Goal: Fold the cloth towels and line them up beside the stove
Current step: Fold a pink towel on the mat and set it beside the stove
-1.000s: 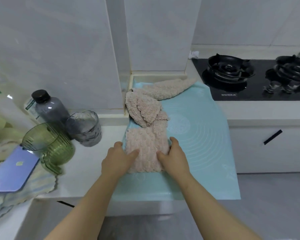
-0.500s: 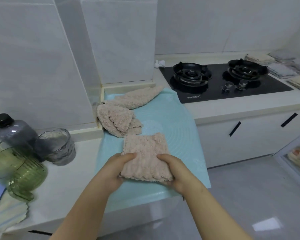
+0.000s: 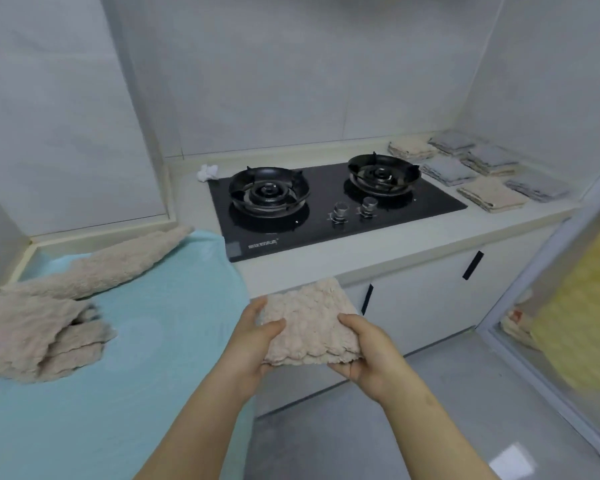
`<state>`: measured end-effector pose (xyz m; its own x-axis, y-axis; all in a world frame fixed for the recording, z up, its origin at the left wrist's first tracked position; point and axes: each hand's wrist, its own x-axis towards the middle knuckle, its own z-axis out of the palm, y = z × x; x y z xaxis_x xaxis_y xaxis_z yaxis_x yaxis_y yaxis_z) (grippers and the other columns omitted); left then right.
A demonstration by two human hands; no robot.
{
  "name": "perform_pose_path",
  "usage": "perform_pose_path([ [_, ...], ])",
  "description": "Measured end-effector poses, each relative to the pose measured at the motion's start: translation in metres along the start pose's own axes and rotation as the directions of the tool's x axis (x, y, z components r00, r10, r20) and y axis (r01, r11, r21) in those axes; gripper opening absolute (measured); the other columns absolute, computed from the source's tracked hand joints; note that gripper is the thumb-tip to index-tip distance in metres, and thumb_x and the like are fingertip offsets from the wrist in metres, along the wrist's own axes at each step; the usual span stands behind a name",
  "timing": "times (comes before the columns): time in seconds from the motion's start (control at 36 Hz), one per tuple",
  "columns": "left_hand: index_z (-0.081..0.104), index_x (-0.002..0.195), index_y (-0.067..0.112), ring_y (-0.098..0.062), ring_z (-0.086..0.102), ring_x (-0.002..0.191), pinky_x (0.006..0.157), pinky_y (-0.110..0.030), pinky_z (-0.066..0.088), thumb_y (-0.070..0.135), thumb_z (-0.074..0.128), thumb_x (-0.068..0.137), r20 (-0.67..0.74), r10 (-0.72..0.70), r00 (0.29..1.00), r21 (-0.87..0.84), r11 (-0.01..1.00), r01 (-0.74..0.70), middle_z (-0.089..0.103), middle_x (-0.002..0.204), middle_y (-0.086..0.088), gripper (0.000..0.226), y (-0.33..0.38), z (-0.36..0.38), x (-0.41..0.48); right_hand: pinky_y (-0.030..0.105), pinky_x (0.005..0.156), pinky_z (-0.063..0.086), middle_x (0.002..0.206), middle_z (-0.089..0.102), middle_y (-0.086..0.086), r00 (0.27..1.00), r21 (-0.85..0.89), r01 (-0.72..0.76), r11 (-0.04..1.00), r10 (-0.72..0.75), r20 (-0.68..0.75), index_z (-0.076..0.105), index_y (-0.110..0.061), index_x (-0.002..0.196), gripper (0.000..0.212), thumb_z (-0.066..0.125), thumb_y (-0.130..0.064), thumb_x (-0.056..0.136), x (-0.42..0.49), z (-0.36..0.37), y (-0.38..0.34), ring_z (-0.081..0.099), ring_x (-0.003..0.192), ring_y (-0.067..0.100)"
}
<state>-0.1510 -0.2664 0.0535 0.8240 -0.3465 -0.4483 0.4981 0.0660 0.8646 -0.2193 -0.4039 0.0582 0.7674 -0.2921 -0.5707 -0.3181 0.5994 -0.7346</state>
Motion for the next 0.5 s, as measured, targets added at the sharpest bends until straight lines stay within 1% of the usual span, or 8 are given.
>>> perform_pose_path([
  [0.06, 0.05, 0.117, 0.03, -0.014, 0.061, 0.081, 0.057, -0.024, 0.052, 0.006, 0.048, 0.094, -0.003, -0.001, 1.0, 0.015, 1.0, 0.001, 0.062, 0.105, 0.002, 0.033, 0.001, 0.038, 0.012, 0.031, 0.061, 0.053, 0.077, 0.071, 0.006, 1.0, -0.024, 0.018, 1.0, -0.018, -0.008, 0.063, -0.01, 0.089, 0.012, 0.052, -0.015, 0.092, 0.011, -0.028, -0.026, 0.065, 0.075, 0.021],
  [0.14, 0.057, 0.114, 0.026, -0.018, 0.061, 0.082, 0.067, -0.027, 0.05, 0.006, 0.046, 0.095, 0.001, -0.015, 1.0, 0.026, 1.0, 0.015, 0.064, 0.107, -0.004, 0.03, 0.004, 0.09, 0.034, 0.029, 0.061, 0.053, 0.082, 0.071, 0.005, 0.998, -0.077, 0.051, 0.996, -0.053, -0.018, 0.062, -0.011, 0.093, 0.011, 0.052, -0.016, 0.091, 0.028, -0.069, -0.061, 0.066, 0.076, 0.02],
  [0.25, 0.057, 0.11, 0.027, -0.018, 0.061, 0.079, 0.062, -0.028, 0.048, 0.006, 0.046, 0.094, 0.005, -0.014, 1.0, 0.043, 0.999, 0.013, 0.063, 0.106, -0.004, 0.029, 0.006, 0.15, 0.064, 0.029, 0.059, 0.053, 0.092, 0.068, 0.007, 0.994, -0.125, 0.093, 0.988, -0.099, -0.038, 0.059, -0.011, 0.101, 0.014, 0.05, -0.016, 0.092, 0.055, -0.114, -0.103, 0.065, 0.078, 0.02],
  [0.36, 0.057, 0.113, 0.027, -0.017, 0.06, 0.077, 0.059, -0.027, 0.046, 0.007, 0.047, 0.094, 0.015, -0.019, 1.0, 0.072, 0.997, 0.017, 0.063, 0.104, -0.003, 0.03, 0.011, 0.199, 0.097, 0.031, 0.065, 0.053, 0.107, 0.066, 0.011, 0.993, -0.112, 0.098, 0.989, -0.105, -0.061, 0.054, -0.01, 0.116, 0.024, 0.049, -0.016, 0.093, 0.084, -0.149, -0.138, 0.065, 0.086, 0.023],
  [0.42, 0.057, 0.114, 0.026, -0.017, 0.06, 0.077, 0.061, -0.027, 0.048, 0.006, 0.047, 0.094, 0.035, -0.022, 0.999, 0.08, 0.997, 0.019, 0.063, 0.104, -0.003, 0.03, 0.015, 0.222, 0.117, 0.031, 0.065, 0.054, 0.107, 0.066, 0.011, 0.99, -0.112, 0.109, 0.988, -0.118, -0.072, 0.055, -0.01, 0.116, 0.025, 0.049, -0.017, 0.093, 0.101, -0.165, -0.157, 0.065, 0.087, 0.023],
  [0.47, 0.058, 0.114, 0.027, -0.017, 0.06, 0.079, 0.063, -0.027, 0.049, 0.007, 0.047, 0.094, 0.055, -0.019, 0.998, 0.101, 0.995, 0.014, 0.063, 0.104, -0.002, 0.031, 0.019, 0.244, 0.14, 0.03, 0.064, 0.053, 0.103, 0.066, 0.009, 0.987, -0.101, 0.121, 0.988, -0.13, -0.092, 0.055, -0.012, 0.111, 0.019, 0.049, -0.016, 0.093, 0.117, -0.179, -0.177, 0.064, 0.085, 0.022],
  [0.5, 0.058, 0.114, 0.028, -0.018, 0.06, 0.082, 0.063, -0.028, 0.048, 0.008, 0.047, 0.094, 0.065, -0.016, 0.998, 0.115, 0.993, 0.008, 0.063, 0.107, -0.002, 0.031, 0.021, 0.256, 0.153, 0.031, 0.063, 0.052, 0.101, 0.066, 0.008, 0.985, -0.095, 0.126, 0.987, -0.136, -0.103, 0.055, -0.013, 0.107, 0.016, 0.049, -0.016, 0.093, 0.127, -0.187, -0.187, 0.064, 0.084, 0.022],
])
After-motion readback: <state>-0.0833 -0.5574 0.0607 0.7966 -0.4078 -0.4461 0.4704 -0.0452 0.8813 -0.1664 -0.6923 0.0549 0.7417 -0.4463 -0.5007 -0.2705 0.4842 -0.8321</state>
